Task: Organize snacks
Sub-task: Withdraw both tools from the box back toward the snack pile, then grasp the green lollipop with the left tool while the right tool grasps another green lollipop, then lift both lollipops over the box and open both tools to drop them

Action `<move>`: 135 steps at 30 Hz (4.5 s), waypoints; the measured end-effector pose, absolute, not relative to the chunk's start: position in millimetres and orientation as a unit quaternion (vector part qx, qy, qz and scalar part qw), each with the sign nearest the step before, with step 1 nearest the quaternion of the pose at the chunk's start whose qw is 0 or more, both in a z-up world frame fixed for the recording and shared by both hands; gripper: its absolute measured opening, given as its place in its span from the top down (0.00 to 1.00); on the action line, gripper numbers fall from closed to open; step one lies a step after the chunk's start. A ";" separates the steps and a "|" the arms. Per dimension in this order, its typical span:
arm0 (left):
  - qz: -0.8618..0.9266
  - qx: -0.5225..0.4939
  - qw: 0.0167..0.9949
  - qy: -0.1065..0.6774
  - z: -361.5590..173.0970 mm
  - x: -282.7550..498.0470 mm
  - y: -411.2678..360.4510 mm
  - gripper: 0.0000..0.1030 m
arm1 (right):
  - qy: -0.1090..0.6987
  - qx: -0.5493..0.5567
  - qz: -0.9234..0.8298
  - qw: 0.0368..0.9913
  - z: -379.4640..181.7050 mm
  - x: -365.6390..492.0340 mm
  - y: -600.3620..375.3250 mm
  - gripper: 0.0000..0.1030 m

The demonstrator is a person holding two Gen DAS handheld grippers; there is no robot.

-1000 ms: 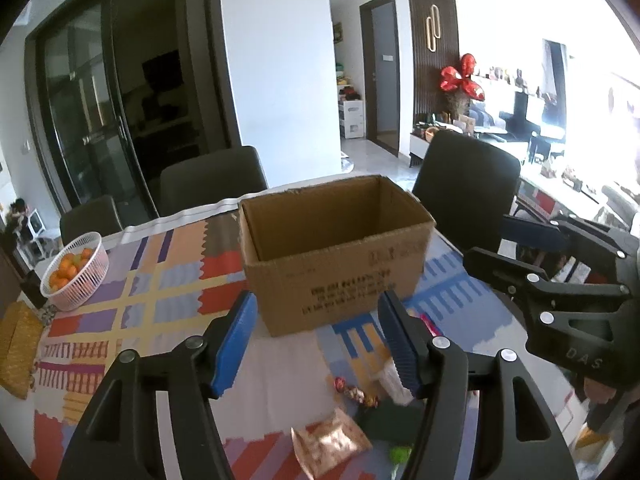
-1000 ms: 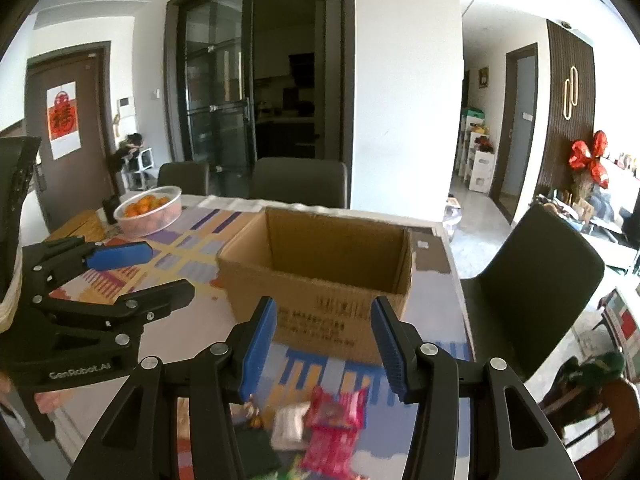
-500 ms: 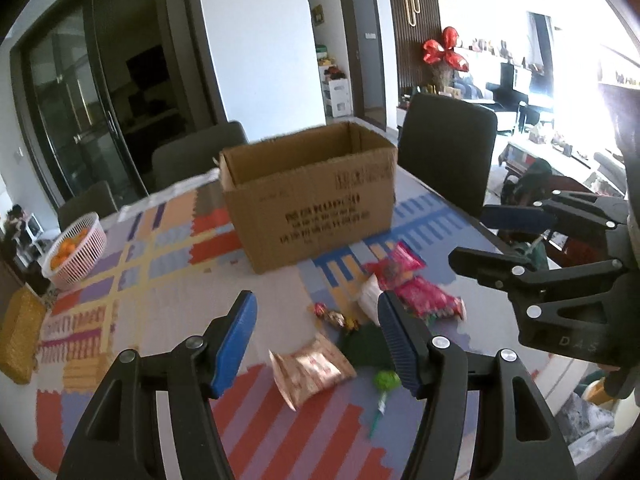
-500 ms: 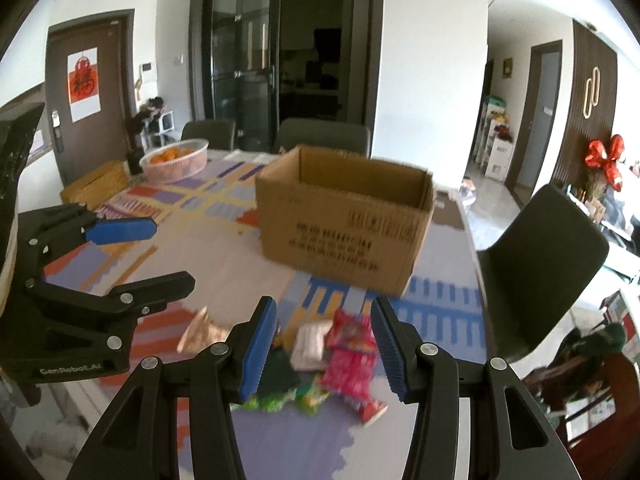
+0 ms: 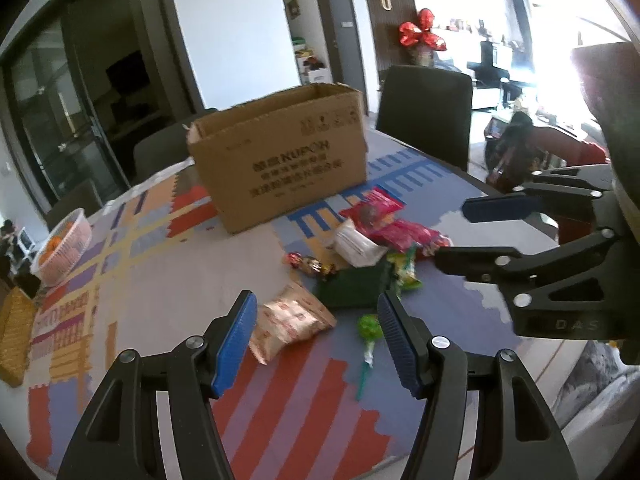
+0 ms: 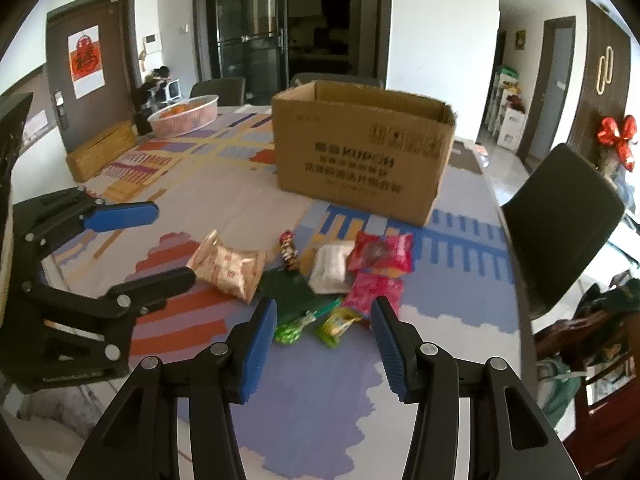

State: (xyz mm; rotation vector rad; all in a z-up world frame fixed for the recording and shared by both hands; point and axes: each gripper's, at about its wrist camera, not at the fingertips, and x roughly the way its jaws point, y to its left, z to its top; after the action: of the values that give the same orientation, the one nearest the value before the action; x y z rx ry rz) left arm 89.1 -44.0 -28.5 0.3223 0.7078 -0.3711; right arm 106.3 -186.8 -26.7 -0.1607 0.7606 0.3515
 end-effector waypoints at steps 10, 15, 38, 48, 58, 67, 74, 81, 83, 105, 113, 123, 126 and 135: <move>-0.212 0.141 0.886 0.387 -68.5 96.9 -44.4 0.52 | 0.396 -0.070 0.195 0.895 -62.4 113.7 -179.0 0.52; -0.224 0.136 0.873 0.411 -87.2 106.2 -47.5 0.62 | 0.417 -0.057 0.203 0.884 -78.6 121.9 -176.2 0.52; -0.267 0.115 0.858 0.423 -112.2 128.5 -62.3 0.68 | 0.455 -0.036 0.199 0.867 -100.2 133.3 -180.9 0.59; -0.247 0.115 0.862 0.427 -108.1 123.2 -55.7 0.75 | 0.458 -0.033 0.203 0.865 -102.3 134.6 -178.7 0.59; -0.219 0.068 0.868 0.441 -102.0 125.1 -38.3 0.75 | 0.458 -0.019 0.220 0.861 -104.2 144.3 -167.9 0.63; -0.204 0.056 0.872 0.442 -99.4 125.3 -32.8 0.75 | 0.467 -0.024 0.227 0.854 -110.8 154.8 -155.9 0.72; -0.196 0.047 0.876 0.438 -92.8 124.3 -32.9 0.75 | 0.466 -0.031 0.224 0.856 -109.8 148.9 -159.2 0.75; -0.198 0.040 0.883 0.423 -76.8 118.4 -35.4 0.75 | 0.456 -0.024 0.219 0.862 -94.1 134.3 -168.3 0.75; -0.198 0.039 0.886 0.418 -71.4 117.8 -36.8 0.75 | 0.452 -0.024 0.217 0.865 -88.5 131.4 -170.3 0.75; -0.163 0.024 0.933 0.319 10.6 154.0 -30.4 0.75 | 0.329 -0.011 0.196 0.924 -7.7 154.0 -176.4 0.75; -0.156 0.015 0.947 0.280 48.0 180.1 -29.3 0.75 | 0.286 -0.002 0.183 0.941 23.2 181.2 -183.4 0.75; -0.155 0.015 0.954 0.256 88.7 230.3 -29.1 0.75 | 0.245 0.004 0.178 0.953 73.2 225.1 -187.9 0.75; -0.154 0.015 0.954 0.258 98.3 248.1 -29.7 0.75 | 0.238 0.001 0.174 0.956 86.6 242.0 -186.7 0.75; -0.155 0.019 0.946 0.285 108.0 301.8 -34.7 0.75 | 0.257 0.001 0.161 0.953 102.5 295.4 -186.2 0.75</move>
State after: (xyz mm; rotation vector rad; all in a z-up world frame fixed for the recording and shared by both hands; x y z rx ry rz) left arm 301.8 -34.7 108.0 0.0389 0.5804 -0.3149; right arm 295.4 -186.2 102.5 0.0024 0.5212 0.3266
